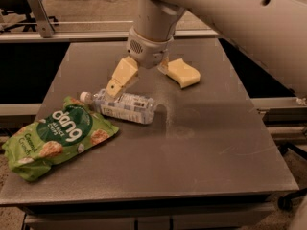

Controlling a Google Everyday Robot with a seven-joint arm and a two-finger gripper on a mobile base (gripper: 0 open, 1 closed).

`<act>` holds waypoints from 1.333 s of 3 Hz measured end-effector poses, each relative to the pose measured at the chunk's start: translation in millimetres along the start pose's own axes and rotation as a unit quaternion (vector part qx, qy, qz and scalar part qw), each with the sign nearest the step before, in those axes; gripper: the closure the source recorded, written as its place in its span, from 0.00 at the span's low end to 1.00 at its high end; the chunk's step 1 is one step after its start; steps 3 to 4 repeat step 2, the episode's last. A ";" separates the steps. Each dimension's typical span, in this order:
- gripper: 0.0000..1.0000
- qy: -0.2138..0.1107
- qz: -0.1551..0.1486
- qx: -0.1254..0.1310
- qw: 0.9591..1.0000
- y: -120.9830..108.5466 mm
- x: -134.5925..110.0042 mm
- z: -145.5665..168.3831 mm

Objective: Move blue plastic bottle near green rice chip bag

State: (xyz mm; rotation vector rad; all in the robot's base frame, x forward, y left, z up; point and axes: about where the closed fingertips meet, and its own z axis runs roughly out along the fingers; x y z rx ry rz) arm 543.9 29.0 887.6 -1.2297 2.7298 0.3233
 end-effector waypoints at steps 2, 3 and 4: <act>0.00 -0.064 0.129 0.032 0.989 -71.0 31.3 -50.2; 0.00 -0.064 0.129 0.032 0.989 -71.0 31.3 -50.2; 0.00 -0.064 0.129 0.032 0.989 -71.0 31.3 -50.2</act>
Offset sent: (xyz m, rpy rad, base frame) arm 0.0264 -0.0680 0.0267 0.0531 -0.0559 -0.2238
